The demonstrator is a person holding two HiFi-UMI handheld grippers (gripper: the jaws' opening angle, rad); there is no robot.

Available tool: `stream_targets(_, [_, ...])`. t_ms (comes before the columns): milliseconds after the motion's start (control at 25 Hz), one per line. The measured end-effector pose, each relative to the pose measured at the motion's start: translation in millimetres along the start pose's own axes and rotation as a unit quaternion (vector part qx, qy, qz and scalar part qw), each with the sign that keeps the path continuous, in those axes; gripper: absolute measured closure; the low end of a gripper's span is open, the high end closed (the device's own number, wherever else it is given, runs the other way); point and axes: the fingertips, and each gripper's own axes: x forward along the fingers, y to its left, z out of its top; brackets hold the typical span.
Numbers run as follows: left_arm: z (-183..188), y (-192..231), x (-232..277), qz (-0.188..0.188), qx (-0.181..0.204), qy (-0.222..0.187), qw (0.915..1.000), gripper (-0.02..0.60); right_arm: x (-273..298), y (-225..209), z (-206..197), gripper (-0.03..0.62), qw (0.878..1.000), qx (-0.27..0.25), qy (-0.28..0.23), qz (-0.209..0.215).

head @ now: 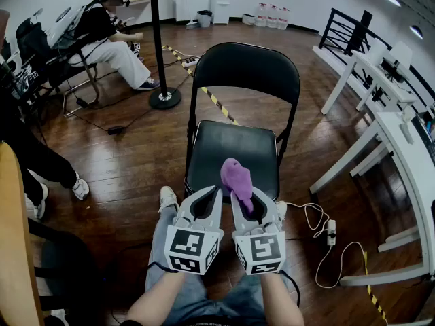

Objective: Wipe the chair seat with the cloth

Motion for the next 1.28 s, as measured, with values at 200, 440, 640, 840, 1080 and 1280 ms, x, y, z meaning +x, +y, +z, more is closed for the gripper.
stream_targets(200, [4, 20, 21, 0.002, -0.001, 0.001, 1.0000, 0.578, 28, -6, -6, 0.507, 1.000, -0.001, 0.005, 0.004])
stream_targets(440, [4, 44, 51, 0.011, -0.003, 0.008, 0.9999, 0.578, 62, -16, -14, 0.507, 1.000, 0.002, 0.017, 0.012])
stream_targets(640, [2, 54, 69, 0.015, -0.002, 0.013, 0.9998, 0.578, 82, -26, -14, 0.507, 1.000, -0.004, 0.019, 0.015])
stream_targets(840, [-1, 58, 83, 0.018, -0.006, 0.017, 0.9997, 0.578, 94, -33, -16, 0.507, 0.999, -0.014, 0.026, 0.022])
stream_targets(1080, [10, 68, 96, 0.022, -0.003, 0.015, 0.9996, 0.578, 113, -42, -7, 0.507, 0.999, -0.022, 0.028, 0.024])
stream_targets(1280, [19, 82, 107, 0.024, 0.001, 0.015, 0.9996, 0.578, 135, -43, -1, 0.505, 0.999, -0.034, 0.028, 0.027])
